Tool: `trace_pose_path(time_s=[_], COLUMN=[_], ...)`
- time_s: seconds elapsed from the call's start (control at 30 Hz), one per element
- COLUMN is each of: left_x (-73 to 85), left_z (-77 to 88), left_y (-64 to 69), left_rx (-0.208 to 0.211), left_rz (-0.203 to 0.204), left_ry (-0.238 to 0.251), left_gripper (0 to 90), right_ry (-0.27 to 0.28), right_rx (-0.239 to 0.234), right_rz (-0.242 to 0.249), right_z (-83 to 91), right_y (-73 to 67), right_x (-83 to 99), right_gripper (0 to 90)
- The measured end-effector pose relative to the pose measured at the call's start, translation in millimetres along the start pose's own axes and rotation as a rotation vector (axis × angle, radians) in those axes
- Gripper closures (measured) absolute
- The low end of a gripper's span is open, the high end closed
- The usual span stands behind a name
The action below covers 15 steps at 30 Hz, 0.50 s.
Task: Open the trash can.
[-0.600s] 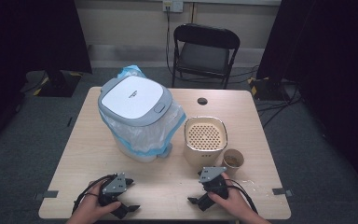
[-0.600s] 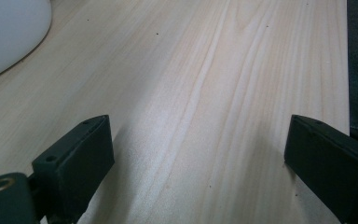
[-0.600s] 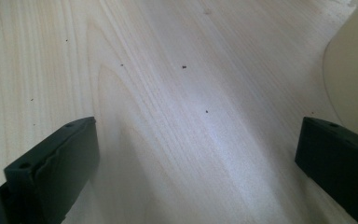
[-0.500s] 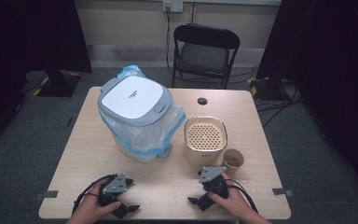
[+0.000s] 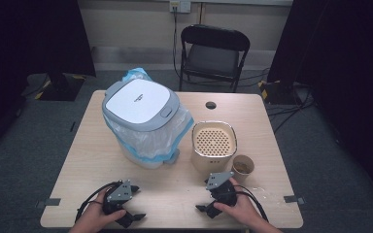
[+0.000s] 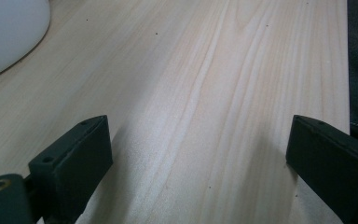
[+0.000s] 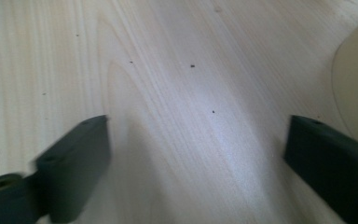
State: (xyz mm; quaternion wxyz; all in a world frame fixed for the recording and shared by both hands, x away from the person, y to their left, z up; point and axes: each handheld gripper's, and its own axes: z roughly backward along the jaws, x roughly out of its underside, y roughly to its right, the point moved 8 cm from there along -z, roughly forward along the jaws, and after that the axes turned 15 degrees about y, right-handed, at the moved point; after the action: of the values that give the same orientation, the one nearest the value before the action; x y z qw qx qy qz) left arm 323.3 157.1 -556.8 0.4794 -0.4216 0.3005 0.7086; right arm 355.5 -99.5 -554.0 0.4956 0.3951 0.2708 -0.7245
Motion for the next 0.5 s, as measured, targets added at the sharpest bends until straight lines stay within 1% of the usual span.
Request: trace_pose_path(time_s=[0.03,0.07,0.1,0.13,0.17,0.2,0.27,0.3,0.33,0.43,0.5], left_x=[0.0,0.0,0.0,0.0,0.0,0.0,0.1,0.8,0.5,0.6,0.8], left_z=[0.0,0.0,0.0,0.0,0.0,-0.1,-0.5,-0.1,-1.0,-1.5,-1.3], left_y=[0.0,0.0,0.0,0.0,0.0,0.0,0.5,0.8,1.1,1.6,1.7], left_rx=[0.0,0.0,0.0,0.0,0.0,0.0,0.004,0.011,0.013,0.016,0.016], left_rz=[0.0,0.0,0.0,0.0,0.0,-0.002,-0.004,-0.012,-0.011,-0.011,-0.011], left_ry=[0.0,0.0,0.0,0.0,0.0,-0.001,-0.004,-0.021,-0.014,-0.015,-0.017], left_gripper=[6.2,6.2,6.2,6.2,6.1,6.1,5.1,3.5,2.8,1.6,1.6], right_ry=[-0.006,-0.018,-0.018,-0.026,-0.026,-0.026,-0.034,-0.038,-0.045,-0.04,-0.035], right_rx=[-0.009,-0.025,-0.025,-0.028,-0.028,-0.037,-0.036,-0.066,-0.064,-0.081,-0.081], right_rz=[0.008,0.028,0.028,0.04,0.04,0.03,0.009,-0.008,0.004,0.009,0.012], right_z=[1.4,3.4,3.4,5.9,5.9,7.0,10.2,13.2,14.9,20.0,23.8], right_y=[-0.8,-2.1,-2.1,-3.2,-3.2,-4.0,-4.7,-7.5,-6.9,-7.5,-7.0], right_x=[-2.6,-6.2,-6.2,-11.1,-11.1,-13.8,-19.9,-27.4,-31.1,-44.4,-53.3], right_gripper=[19.5,13.8,13.8,17.3,17.3,16.4,15.3,16.2,16.1,16.1,16.1])
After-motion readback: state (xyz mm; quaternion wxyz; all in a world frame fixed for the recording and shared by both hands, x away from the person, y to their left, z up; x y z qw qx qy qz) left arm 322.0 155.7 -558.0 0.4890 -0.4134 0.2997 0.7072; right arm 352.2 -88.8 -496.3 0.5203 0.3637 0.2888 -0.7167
